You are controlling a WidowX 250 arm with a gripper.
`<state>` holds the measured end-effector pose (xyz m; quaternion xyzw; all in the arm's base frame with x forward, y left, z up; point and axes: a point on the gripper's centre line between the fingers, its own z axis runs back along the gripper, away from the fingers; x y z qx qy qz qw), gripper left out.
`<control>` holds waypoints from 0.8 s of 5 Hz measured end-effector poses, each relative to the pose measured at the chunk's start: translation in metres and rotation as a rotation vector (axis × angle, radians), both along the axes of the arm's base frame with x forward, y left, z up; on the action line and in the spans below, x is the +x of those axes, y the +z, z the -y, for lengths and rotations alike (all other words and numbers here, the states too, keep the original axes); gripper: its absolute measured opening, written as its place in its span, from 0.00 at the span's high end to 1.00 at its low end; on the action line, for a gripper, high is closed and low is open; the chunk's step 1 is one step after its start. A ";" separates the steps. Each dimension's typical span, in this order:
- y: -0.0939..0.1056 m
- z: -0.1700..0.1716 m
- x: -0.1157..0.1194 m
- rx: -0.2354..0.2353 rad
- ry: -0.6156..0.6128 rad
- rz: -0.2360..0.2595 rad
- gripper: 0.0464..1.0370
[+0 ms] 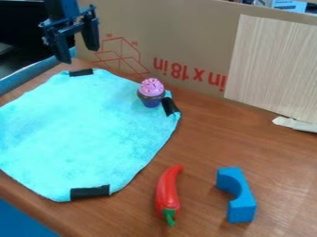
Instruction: Fold the cloth from bottom left to top right
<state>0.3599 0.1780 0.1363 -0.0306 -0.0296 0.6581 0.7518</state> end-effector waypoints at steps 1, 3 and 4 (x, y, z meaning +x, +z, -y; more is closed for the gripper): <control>-0.017 0.001 0.001 -0.025 -0.004 -0.035 0.04; -0.015 -0.033 -0.002 -0.085 -0.066 0.018 0.04; -0.025 -0.046 -0.005 -0.102 -0.154 0.094 0.04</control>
